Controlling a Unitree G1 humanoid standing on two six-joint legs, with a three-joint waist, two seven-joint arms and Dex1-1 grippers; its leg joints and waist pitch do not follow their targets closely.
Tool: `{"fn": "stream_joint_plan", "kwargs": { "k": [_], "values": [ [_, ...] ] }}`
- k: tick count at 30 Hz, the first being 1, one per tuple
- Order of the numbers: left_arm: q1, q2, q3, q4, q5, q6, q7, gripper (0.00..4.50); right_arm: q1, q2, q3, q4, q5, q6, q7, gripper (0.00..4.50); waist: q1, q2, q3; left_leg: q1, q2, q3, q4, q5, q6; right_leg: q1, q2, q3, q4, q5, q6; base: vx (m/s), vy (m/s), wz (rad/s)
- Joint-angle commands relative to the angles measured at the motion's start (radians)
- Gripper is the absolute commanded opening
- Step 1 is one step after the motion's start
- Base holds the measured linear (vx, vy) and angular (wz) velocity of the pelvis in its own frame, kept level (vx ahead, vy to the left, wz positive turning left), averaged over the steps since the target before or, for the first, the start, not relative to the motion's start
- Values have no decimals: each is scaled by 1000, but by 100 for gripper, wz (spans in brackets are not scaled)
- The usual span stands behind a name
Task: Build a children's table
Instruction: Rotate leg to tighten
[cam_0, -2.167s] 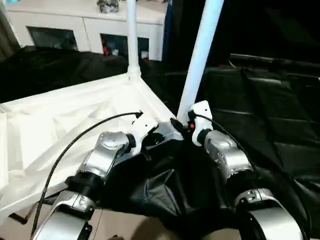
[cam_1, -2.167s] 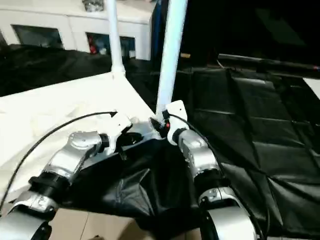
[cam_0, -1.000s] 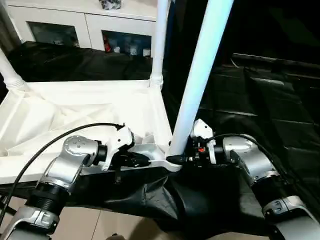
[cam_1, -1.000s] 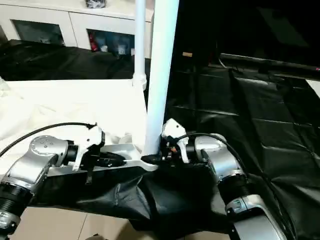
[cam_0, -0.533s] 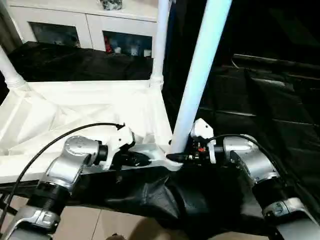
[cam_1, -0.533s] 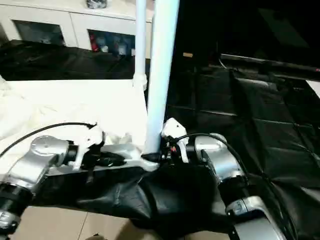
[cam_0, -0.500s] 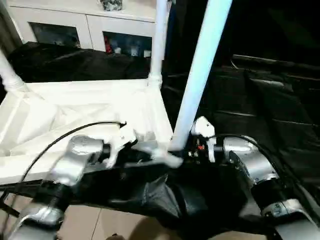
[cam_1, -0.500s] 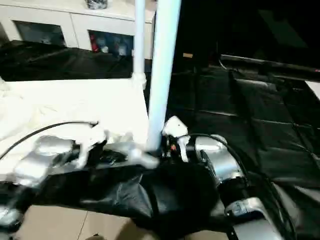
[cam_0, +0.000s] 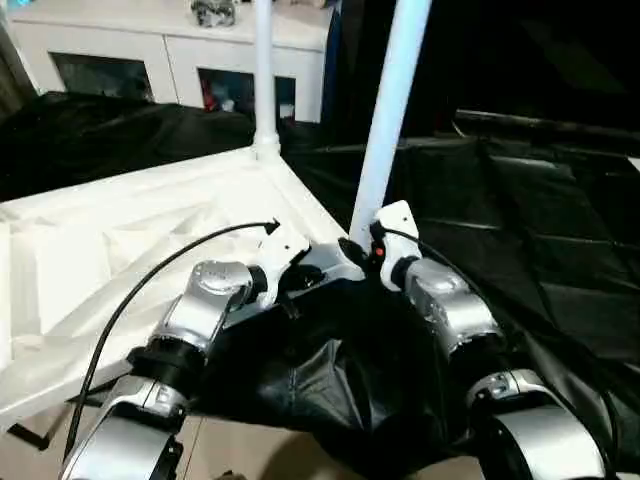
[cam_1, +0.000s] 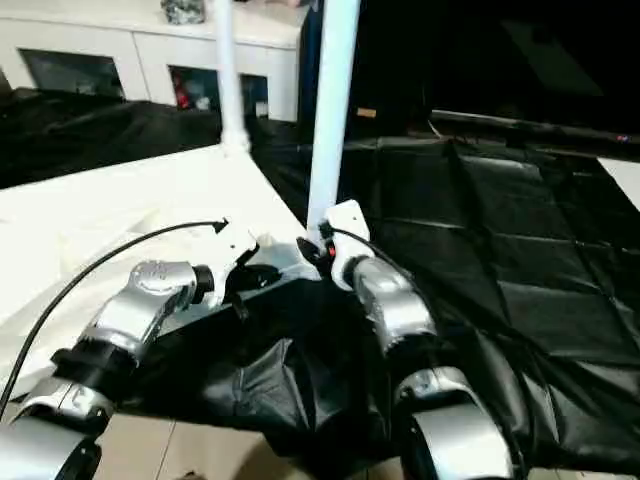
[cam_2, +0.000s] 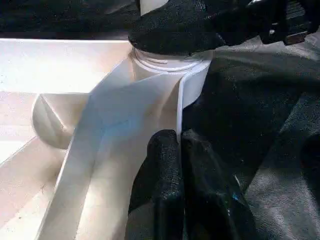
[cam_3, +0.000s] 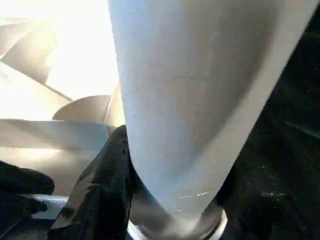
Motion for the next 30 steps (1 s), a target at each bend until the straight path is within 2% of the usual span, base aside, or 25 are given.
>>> {"fn": "stream_joint_plan", "kwargs": {
  "k": [1, 3, 4, 5, 10, 11, 13, 14, 16, 17, 19, 21, 24, 26, 28, 30],
  "values": [
    [-58, -49, 0, -4, -13, -41, 50, 0, 31, 101, 81, 45, -3, 31, 91, 266, 0, 10, -57, 2, 27, -9, -74, -237, 3, 46, -76, 59, -82, -262, -163, 0, 0, 0],
    [-47, -33, -2, -22, -19, -57, 9, 0, 35, 87, 66, 32, 16, 35, 135, 266, 0, 4, -57, 3, 28, -8, -74, -242, 9, 45, -77, 59, -86, -287, -159, 0, 0, 0],
    [-46, -32, -2, -23, -20, -58, 5, 0, 35, 86, 66, 31, 16, 34, 137, 287, 2, 7, -57, 3, 28, -8, -74, -243, 11, 45, -78, 59, -86, -301, -156, 0, 0, 0],
    [-46, -32, -2, -23, -20, -58, 5, 0, 35, 86, 66, 31, 16, 34, 137, 287, 2, 8, -56, 3, 29, -9, -75, -241, 10, 44, -79, 60, -87, -304, -154, 0, 0, 0],
    [2, 20, -20, -78, -45, -109, -111, 0, 56, 17, 113, -29, -5, -19, 236, 336, 2, 4, -57, -1, 30, -9, -76, -232, 17, 47, -79, 59, -85, -297, -150, 0, 0, 0],
    [23, 40, -22, -105, -63, -101, -157, 0, 69, -20, 125, -61, 0, -34, 298, 351, 2, 4, -56, 0, 30, -8, -76, -222, 20, 45, -79, 60, -84, -281, -154, 0, 0, 0],
    [47, 68, -25, -137, -89, -120, -229, 0, 86, -68, 139, -98, 12, -40, 395, 351, 2, 5, -57, -1, 32, -6, -74, -219, 33, 48, -78, 61, -81, -254, -166, 0, 0, 0],
    [56, 77, -25, -150, -100, -121, -252, 0, 93, -84, 145, -110, 13, -41, 426, 351, 3, 14, -57, 1, 32, -7, -74, -218, 33, 46, -77, 62, -79, -244, -171, 0, 0, 0],
    [80, 110, -30, -184, -120, -124, -316, 0, 116, -142, 172, -156, 11, -43, 522, 351, 2, 17, -58, 1, 34, -6, -74, -221, 35, 49, -75, 60, -79, -221, -183, 0, 0, 0],
    [85, 118, -31, -191, -124, -128, -330, 0, 122, -157, 179, -169, 10, -43, 545, 351, 6, 22, -59, 3, 33, -4, -71, -208, 41, 47, -72, 61, -73, -191, -198, 0, 0, 0],
    [93, 131, -31, -203, -132, -122, -355, 0, 134, -182, 189, -196, 10, -39, 585, 351, 8, 21, -57, -1, 33, -2, -71, -195, 47, 49, -71, 60, -72, -176, -208, 0, 0, 0],
    [104, 166, -32, -207, -143, -127, -419, 0, 158, -233, 205, -245, 19, -27, 675, 351, 11, 17, -57, -1, 33, -2, -71, -195, 47, 51, -71, 59, -72, -189, -203, 0, 0, 0],
    [108, 184, -25, -210, -150, -129, -442, 0, 173, -262, 222, -268, 27, -20, 727, 351, 14, 19, -56, 1, 33, -2, -71, -211, 49, 49, -72, 59, -77, -230, -194, 0, 0, 0],
    [112, 195, -22, -221, -159, -123, -459, 0, 182, -275, 232, -284, 33, -11, 757, 351, 17, 13, -55, 0, 33, -2, -72, -213, 46, 49, -73, 59, -79, -257, -185, 0, 0, 0],
    [117, 206, -18, -237, -174, -111, -480, 0, 188, -284, 236, -300, 45, 1, 786, 351, 20, 15, -56, 1, 34, -3, -72, -213, 45, 49, -74, 60, -78, -262, -182, 0, 0, 0],
    [118, 208, -16, -244, -178, -106, -485, 0, 189, -285, 235, -305, 52, 6, 800, 325, 21, 15, -55, 1, 35, -3, -72, -211, 45, 47, -73, 59, -78, -259, -186, 0, 0, 0]
  ]
}}
